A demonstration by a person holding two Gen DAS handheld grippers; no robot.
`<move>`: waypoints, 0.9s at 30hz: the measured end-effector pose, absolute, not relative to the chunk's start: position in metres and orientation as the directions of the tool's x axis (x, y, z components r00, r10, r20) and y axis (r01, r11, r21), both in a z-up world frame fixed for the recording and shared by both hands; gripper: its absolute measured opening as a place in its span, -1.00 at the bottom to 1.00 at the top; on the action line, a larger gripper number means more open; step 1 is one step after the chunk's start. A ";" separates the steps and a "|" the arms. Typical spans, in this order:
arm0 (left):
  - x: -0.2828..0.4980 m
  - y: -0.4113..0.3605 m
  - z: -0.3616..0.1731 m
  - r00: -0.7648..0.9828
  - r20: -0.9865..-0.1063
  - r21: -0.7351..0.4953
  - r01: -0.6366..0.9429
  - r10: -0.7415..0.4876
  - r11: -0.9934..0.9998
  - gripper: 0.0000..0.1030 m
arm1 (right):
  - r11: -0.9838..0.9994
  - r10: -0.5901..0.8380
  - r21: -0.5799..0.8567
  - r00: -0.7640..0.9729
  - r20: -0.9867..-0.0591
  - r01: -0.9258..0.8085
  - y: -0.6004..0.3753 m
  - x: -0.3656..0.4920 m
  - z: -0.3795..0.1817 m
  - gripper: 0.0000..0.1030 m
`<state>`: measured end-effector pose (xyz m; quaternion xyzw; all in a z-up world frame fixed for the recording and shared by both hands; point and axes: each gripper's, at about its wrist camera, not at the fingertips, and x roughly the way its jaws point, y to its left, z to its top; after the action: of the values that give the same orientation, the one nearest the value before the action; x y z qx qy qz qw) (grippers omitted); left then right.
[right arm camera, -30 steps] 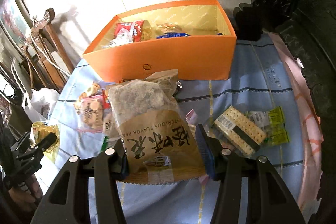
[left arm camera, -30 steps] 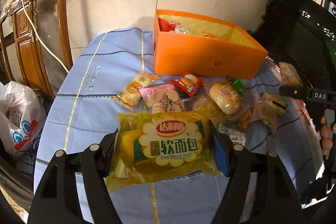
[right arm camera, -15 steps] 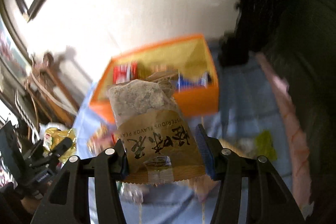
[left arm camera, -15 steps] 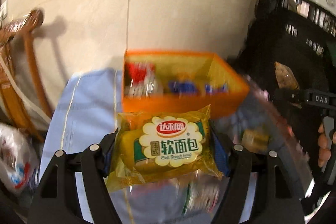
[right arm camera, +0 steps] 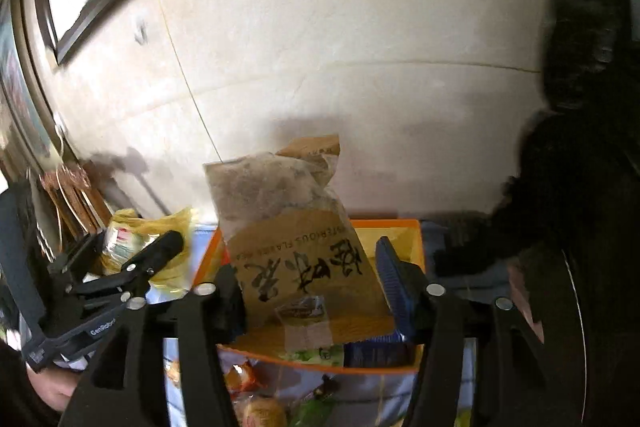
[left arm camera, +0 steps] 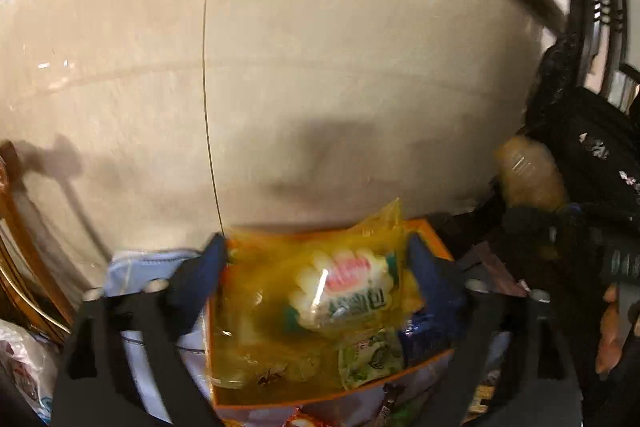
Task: Organize snacks
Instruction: 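Carry the yellow pack and brown bag into the orange box and release both, then grasp the green-striped white bag with the left tool while the right tool grasps the pink-edged cookie bag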
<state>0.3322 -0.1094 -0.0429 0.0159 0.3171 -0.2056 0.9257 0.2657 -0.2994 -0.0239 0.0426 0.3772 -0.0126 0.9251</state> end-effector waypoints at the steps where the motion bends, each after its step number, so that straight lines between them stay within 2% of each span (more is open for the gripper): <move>1: 0.336 -0.108 -0.052 0.702 -0.618 -0.101 0.375 -0.354 0.921 0.87 | 0.998 -0.033 0.017 0.698 -0.715 0.064 -0.296 0.267 -0.032 0.54; 4: 0.332 -0.095 -0.076 0.669 -0.655 -0.122 0.366 -0.351 0.923 0.87 | 0.998 -0.053 -0.026 0.698 -0.714 0.049 -0.295 0.251 -0.053 0.54; 8: 0.298 -0.070 -0.105 0.632 -0.681 -0.123 0.399 -0.369 0.909 0.87 | 0.997 -0.019 0.033 0.665 -0.746 0.065 -0.300 0.223 -0.085 0.54; 15: 0.188 -0.047 -0.176 0.489 -0.748 -0.151 0.534 -0.449 0.832 0.87 | 0.996 0.015 0.064 0.563 -0.826 0.067 -0.285 0.141 -0.166 0.57; 20: 0.112 -0.066 -0.225 0.433 -0.783 -0.086 0.636 -0.447 0.767 0.87 | 0.998 -0.001 0.026 0.465 -0.885 0.051 -0.279 0.104 -0.214 0.57; 27: 0.089 -0.103 -0.259 0.423 -0.795 -0.064 0.654 -0.434 0.753 0.87 | 0.999 -0.037 -0.037 0.388 -0.921 0.008 -0.269 0.096 -0.247 0.57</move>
<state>0.0893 -0.1027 -0.2591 0.1290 0.4266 -0.3266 0.8335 0.0965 -0.2690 -0.2472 -0.0131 0.5528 -0.0136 0.8331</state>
